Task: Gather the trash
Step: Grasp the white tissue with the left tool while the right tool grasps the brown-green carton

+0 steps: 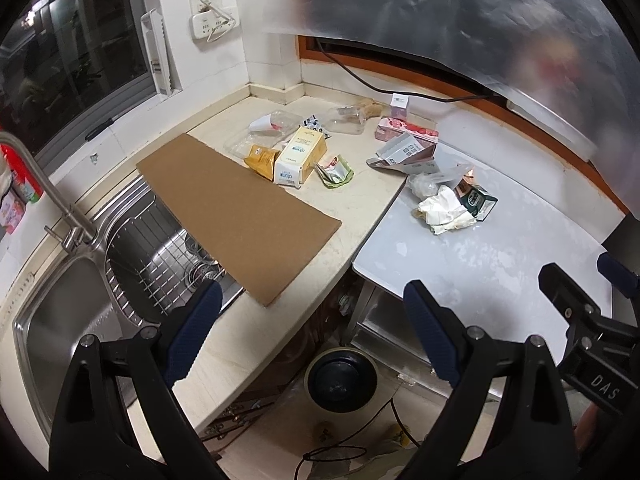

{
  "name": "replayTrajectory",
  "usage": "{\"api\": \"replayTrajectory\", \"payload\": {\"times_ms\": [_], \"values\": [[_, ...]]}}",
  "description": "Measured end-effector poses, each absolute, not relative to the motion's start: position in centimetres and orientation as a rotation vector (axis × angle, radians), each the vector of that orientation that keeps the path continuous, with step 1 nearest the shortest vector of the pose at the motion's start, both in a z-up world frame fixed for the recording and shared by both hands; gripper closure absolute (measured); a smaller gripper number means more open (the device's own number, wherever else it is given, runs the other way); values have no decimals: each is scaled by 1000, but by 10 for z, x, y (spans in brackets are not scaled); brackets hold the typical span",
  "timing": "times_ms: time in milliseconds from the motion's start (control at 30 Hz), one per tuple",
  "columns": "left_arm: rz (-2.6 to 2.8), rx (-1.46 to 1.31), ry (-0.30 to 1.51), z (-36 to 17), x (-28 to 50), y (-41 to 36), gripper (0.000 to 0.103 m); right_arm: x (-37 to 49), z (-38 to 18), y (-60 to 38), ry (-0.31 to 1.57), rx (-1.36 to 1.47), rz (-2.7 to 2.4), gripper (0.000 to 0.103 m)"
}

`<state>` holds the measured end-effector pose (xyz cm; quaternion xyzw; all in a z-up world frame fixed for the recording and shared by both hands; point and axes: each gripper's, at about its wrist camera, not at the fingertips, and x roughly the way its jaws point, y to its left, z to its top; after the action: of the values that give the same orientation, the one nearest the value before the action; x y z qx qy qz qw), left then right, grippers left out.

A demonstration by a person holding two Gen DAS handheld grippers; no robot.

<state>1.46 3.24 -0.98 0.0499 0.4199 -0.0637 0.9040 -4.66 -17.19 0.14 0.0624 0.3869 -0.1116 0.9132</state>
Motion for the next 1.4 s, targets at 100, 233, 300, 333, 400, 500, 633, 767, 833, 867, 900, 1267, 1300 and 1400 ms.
{"api": "replayTrajectory", "payload": {"times_ms": [100,233,300,333,400,500,633,767,833,867,900,1267,1300,1400], "values": [[-160,117,859,-10,20,35,12,-45,2,-171,803,144,-253,1],[-200,124,856,-12,27,35,12,-39,4,-172,805,143,-287,1],[-220,133,853,-13,34,32,12,-39,5,-173,804,126,-305,1],[-228,137,855,-14,37,30,12,-39,5,-173,803,116,-315,1],[-249,142,858,-15,42,25,12,-38,5,-177,809,108,-327,1],[-276,155,860,-17,53,15,12,-34,5,-185,824,115,-331,1],[-303,173,874,-22,70,-4,12,-26,3,-202,835,99,-343,1],[-337,166,907,-28,90,-26,12,-9,-1,-230,848,84,-336,4],[-346,169,917,-31,100,-35,12,1,-3,-243,856,86,-325,8],[-347,172,924,-33,106,-41,12,9,-6,-252,863,90,-313,10],[-346,175,937,-37,115,-51,12,16,-9,-258,869,95,-306,11],[-352,139,1106,-104,191,-124,12,134,-81,-332,1022,208,-168,28],[-351,137,1121,-112,198,-129,12,142,-87,-334,1029,211,-161,28],[-341,117,1169,-134,215,-141,12,173,-106,-342,1053,214,-124,28]]}}
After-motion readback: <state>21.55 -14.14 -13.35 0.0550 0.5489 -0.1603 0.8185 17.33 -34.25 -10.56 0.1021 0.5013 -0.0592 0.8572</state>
